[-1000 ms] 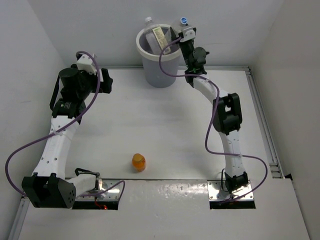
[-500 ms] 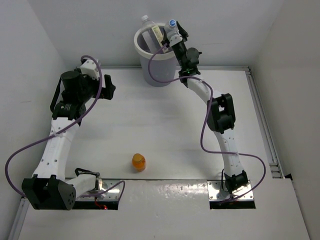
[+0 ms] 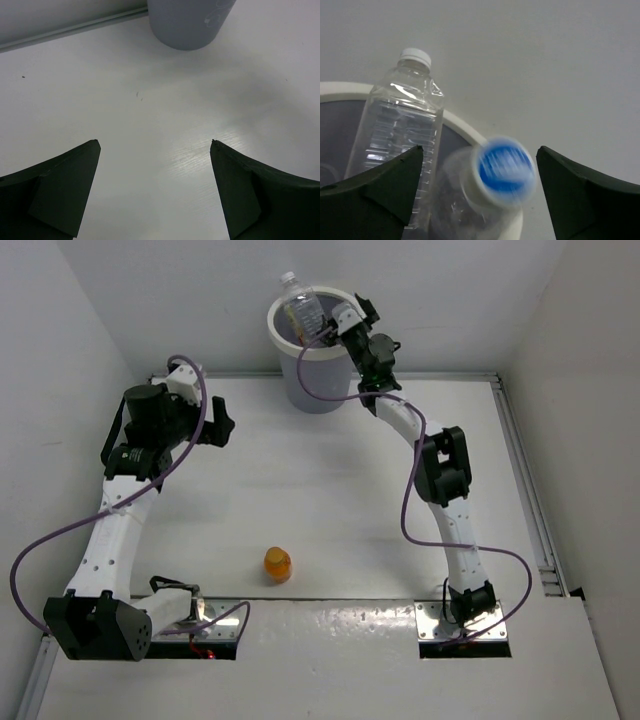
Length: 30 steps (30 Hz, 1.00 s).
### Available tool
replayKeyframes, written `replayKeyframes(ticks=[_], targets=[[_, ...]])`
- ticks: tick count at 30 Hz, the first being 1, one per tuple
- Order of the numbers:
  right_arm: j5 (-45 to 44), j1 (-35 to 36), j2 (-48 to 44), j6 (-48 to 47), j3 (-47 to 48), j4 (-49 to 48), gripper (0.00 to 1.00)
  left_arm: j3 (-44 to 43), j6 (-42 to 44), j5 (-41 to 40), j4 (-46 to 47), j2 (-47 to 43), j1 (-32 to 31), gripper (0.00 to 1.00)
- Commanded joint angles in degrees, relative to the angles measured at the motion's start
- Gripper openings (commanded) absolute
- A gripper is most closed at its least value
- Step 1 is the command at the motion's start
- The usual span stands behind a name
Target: Put the plastic bottles in the bin
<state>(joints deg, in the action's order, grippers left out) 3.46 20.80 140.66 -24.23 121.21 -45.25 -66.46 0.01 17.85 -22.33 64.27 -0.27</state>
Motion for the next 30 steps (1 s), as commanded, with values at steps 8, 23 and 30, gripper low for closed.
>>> replayKeyframes(ticks=[8, 23, 30], targets=[[5.3, 0.2, -13.3, 28.2, 3.0, 4.7, 1.0, -1.1, 8.8, 19.7, -3.6, -3.1, 1.5, 0.99], [14.7, -8.8, -56.0, 42.8, -30.8, 33.9, 1.0, 7.0, 71.1, 32.9, -51.1, -4.6, -12.0, 0.96], [16.0, -13.8, -72.5, 42.8, -53.4, 47.0, 1.0, 14.3, 66.7, 27.5, -41.0, -9.5, -21.3, 0.95]])
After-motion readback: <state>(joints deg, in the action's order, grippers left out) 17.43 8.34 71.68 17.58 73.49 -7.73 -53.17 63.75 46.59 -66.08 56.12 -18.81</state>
